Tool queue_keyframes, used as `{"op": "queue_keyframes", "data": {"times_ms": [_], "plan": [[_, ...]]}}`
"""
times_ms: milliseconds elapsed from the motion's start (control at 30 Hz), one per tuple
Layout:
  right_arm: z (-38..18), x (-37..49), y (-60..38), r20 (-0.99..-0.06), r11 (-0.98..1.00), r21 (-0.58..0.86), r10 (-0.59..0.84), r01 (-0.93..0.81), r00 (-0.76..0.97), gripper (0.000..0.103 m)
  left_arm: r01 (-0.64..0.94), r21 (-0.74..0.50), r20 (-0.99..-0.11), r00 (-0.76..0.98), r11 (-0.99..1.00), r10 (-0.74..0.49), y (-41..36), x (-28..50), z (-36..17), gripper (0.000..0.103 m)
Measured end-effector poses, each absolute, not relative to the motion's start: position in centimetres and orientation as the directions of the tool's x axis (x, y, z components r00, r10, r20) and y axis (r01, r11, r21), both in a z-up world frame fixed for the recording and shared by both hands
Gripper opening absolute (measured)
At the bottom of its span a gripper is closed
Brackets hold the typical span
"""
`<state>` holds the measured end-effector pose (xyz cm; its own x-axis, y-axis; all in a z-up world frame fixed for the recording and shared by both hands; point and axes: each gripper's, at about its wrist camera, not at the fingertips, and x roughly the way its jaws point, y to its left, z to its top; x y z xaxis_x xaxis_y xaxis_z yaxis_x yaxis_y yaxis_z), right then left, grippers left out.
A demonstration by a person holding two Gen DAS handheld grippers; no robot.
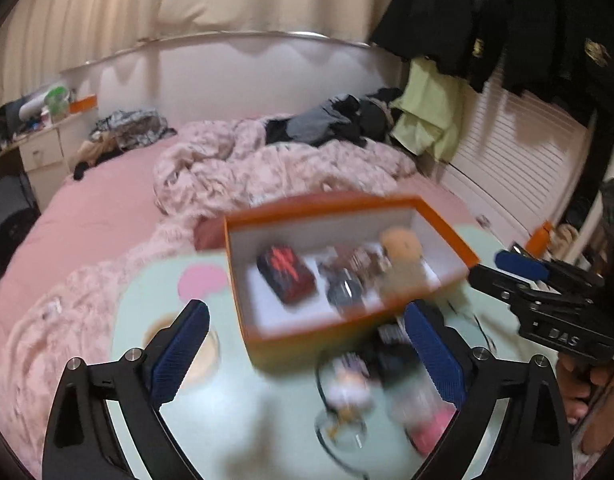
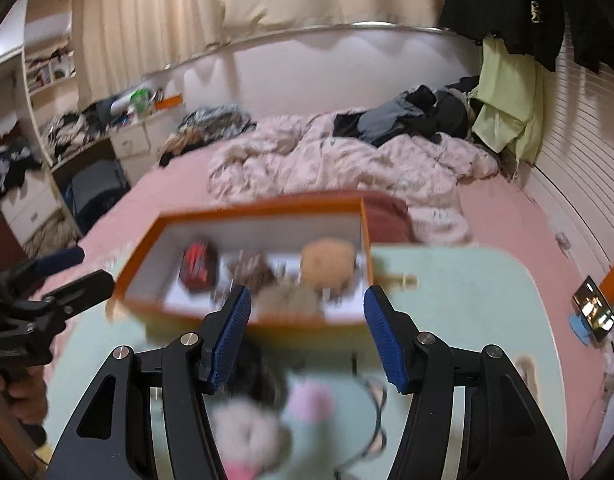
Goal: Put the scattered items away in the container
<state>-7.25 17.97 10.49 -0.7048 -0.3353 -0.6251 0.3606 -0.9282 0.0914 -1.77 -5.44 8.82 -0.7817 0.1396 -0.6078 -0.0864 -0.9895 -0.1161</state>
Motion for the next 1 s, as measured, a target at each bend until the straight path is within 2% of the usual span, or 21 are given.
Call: {"op": "queue_keyframes", "data": {"times_ms": [133,200,400,633,733,933,1000], "plan": [[8.5,-3.6,17.7,-0.643,-0.921,0.034,-0.317,0.388,-0.697,0.061,-0.176,-0.093,-0.68,-0.708,-0.98,0.192,-3.5,1.1,5.2,0.098],[7.3,-2.0,17.7,-0.657,-0.916,-0.008,-0.298,0.402,-0.693,0.063,-0.176,-0.068,-0.697,-0.696,-0.982,0.173,-2.9,2.2,3.4,0.098],[4.7,0.8,17.6,-0.684,-0.911,-0.06,-0.26,0.408,-0.681,0.063,-0.068,-0.078,-0.671,-0.735,-0.995,0.103,-2.7,3.4,1.6,0.098],[2.7,0.6,17.3,-0.73,-0.909,-0.08,-0.225,0.408,-0.645,0.065,-0.045,-0.07,-0.683,-0.726,-0.997,0.081,-1.9,3.6,0.3,0.098],[2.5,0.6,17.7,-0.732,-0.914,-0.086,-0.212,0.396,-0.648,0.074,-0.031,-0.07,-0.679,-0.731,-0.997,0.07,-2.0,3.6,0.1,0.098],[1.8,-0.3,18.9,-0.752,-0.928,-0.046,-0.211,0.369,-0.624,0.1,-0.006,-0.021,-0.694,-0.72,-1.0,0.019,-1.7,3.3,-0.4,0.099],[1.7,-0.5,19.0,-0.755,-0.932,-0.043,-0.206,0.36,-0.623,0.103,-0.006,-0.02,-0.694,-0.72,-1.0,0.018,-1.7,3.3,-0.5,0.099]]}}
